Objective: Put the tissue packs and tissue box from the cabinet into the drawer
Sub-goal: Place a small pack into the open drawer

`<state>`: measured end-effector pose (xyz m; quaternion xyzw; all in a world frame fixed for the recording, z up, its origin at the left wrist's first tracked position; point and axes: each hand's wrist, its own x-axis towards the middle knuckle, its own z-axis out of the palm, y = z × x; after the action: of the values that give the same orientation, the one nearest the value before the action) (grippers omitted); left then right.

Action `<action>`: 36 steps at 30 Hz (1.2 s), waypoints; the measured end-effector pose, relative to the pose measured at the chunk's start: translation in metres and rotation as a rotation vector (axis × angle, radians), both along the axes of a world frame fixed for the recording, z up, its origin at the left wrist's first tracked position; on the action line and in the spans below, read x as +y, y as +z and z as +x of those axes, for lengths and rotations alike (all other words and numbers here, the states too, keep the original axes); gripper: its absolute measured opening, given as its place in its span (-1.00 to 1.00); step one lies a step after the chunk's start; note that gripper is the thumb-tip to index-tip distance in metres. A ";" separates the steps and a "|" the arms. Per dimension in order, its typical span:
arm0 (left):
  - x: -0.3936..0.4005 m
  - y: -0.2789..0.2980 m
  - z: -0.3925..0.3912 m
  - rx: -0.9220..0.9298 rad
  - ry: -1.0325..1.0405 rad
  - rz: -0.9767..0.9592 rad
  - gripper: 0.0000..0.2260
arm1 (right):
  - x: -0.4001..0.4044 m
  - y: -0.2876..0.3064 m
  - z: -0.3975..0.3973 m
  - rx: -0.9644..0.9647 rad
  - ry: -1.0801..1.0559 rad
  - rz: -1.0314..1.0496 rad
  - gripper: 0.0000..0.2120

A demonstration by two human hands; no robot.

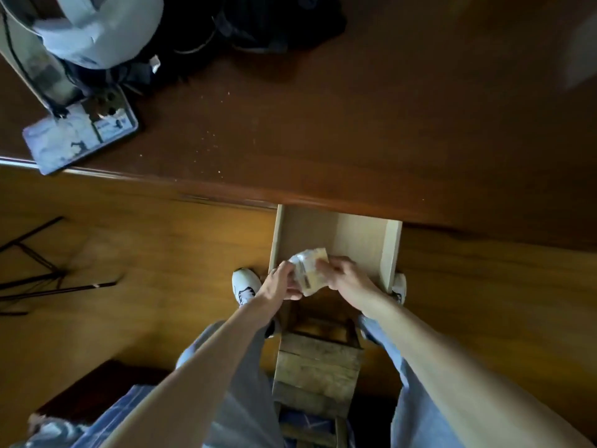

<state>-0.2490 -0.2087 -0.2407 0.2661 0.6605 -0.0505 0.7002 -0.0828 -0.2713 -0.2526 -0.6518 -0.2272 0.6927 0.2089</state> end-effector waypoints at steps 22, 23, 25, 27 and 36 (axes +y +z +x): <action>0.073 -0.312 -0.038 0.393 -0.762 0.915 -0.66 | 0.033 -0.359 0.032 -0.211 0.188 0.051 -0.41; 0.072 -0.318 -0.044 0.356 -0.710 0.952 -0.71 | 0.034 -0.367 0.027 -0.240 0.201 0.094 -0.41; 0.065 -0.321 -0.050 0.354 -0.633 0.988 -0.76 | 0.030 -0.374 0.014 -0.317 0.177 0.137 -0.44; 0.045 -0.317 -0.060 0.322 -0.627 0.948 -0.78 | 0.011 -0.363 -0.006 -0.306 0.095 0.144 -0.47; 0.019 -0.328 -0.092 0.317 -0.717 0.849 -0.84 | 0.025 -0.376 -0.079 -0.363 0.334 0.060 -0.45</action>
<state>-0.3410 -0.1894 -0.5689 0.7202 0.5883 -0.0545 0.3636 -0.1616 -0.2466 -0.6289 -0.7125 -0.3862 0.5821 0.0663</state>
